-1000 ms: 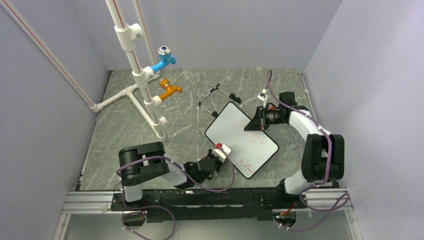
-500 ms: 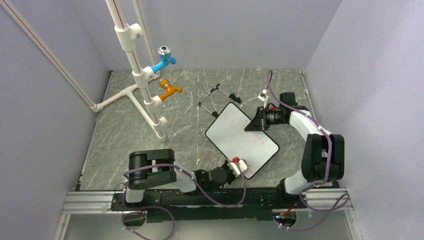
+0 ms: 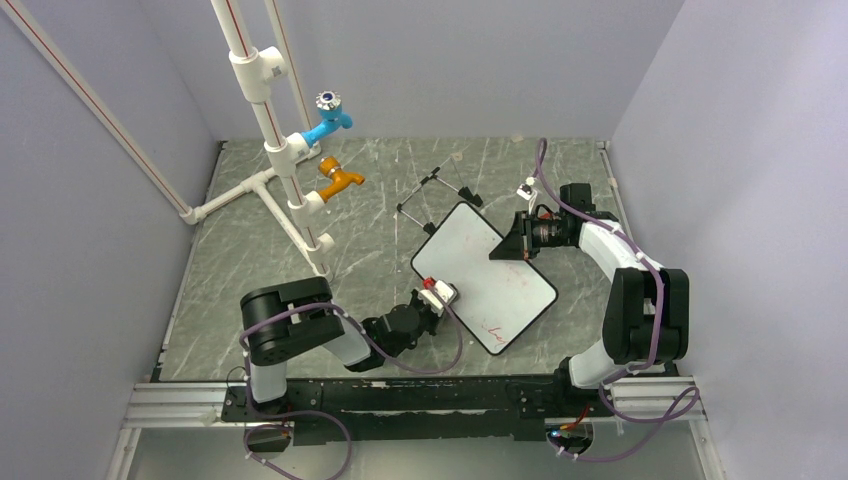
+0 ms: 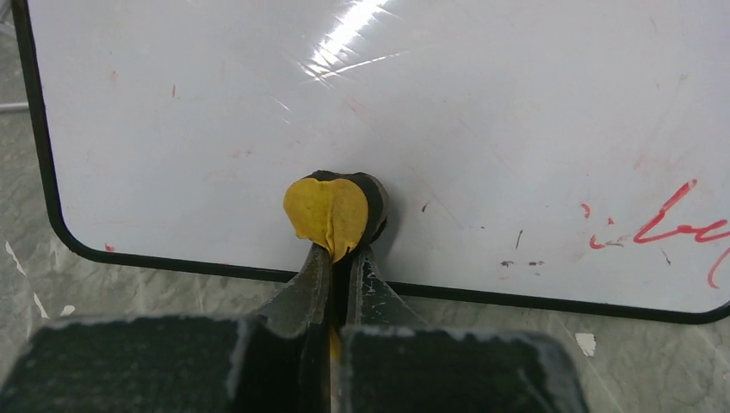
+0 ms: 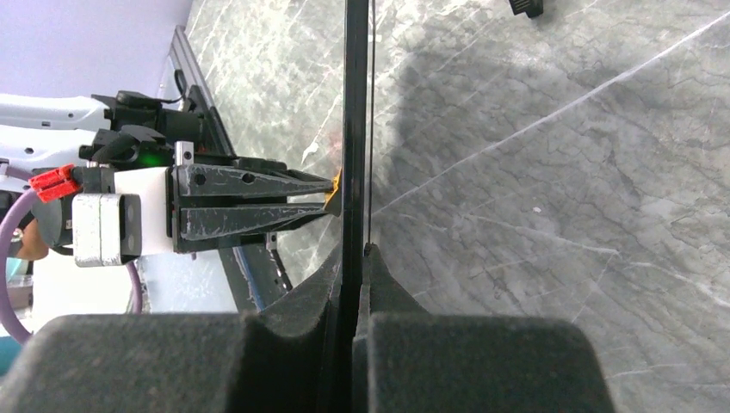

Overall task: Erase the whiteboard
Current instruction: Erase the center of the board with the whiteboard.

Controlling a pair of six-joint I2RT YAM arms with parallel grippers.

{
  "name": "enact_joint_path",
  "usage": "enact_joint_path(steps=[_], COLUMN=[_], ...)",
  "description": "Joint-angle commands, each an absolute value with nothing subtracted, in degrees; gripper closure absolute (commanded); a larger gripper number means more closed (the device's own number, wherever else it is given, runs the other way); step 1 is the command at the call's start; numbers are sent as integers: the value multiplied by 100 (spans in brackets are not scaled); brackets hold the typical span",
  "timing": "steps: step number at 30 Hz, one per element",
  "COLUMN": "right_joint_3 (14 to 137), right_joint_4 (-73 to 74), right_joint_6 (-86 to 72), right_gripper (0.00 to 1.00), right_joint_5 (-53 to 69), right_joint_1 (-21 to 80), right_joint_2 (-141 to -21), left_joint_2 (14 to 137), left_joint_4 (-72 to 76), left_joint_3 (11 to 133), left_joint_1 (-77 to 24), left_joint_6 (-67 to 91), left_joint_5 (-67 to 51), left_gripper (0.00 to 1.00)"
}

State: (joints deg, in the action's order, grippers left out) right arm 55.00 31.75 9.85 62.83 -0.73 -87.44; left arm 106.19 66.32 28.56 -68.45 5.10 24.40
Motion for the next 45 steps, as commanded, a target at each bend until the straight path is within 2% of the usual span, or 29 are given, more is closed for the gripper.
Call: enact_joint_path(steps=[1, 10, 13, 16, 22, 27, 38, 45], right_joint_3=[5545, 5546, 5546, 5547, 5545, 5546, 5537, 5537], right_joint_4=[3289, 3294, 3304, 3313, 3313, 3286, 3278, 3278], right_joint_6=[1134, 1142, 1142, 1152, 1150, 1135, 1121, 1125], right_gripper=[100, 100, 100, 100, 100, 100, 100, 100], right_joint_5=[7118, 7105, 7111, 7134, 7136, 7112, 7095, 7094], right_joint_1=[26, 26, 24, 26, 26, 26, 26, 27], right_joint_2=[-8701, -8701, -8671, -8654, -8637, -8648, -8653, -8632], left_joint_2=[10493, 10944, 11014, 11022, 10626, 10447, 10962, 11129], left_joint_4=[6752, 5398, 4834, 4381, 3856, 3618, 3313, 3025], left_joint_3=[3137, 4482, 4678, 4607, 4003, 3859, 4718, 5024], left_joint_1=[-7187, -7880, -7868, -7681, -7110, -7053, -8146, -8292], left_joint_6=[265, 81, 183, 521, 1362, 1518, 1125, 1047], left_joint_5=[1929, 1409, 1745, 2364, 2849, 2757, 2210, 2224], left_gripper=[100, 100, 100, 100, 100, 100, 100, 100])
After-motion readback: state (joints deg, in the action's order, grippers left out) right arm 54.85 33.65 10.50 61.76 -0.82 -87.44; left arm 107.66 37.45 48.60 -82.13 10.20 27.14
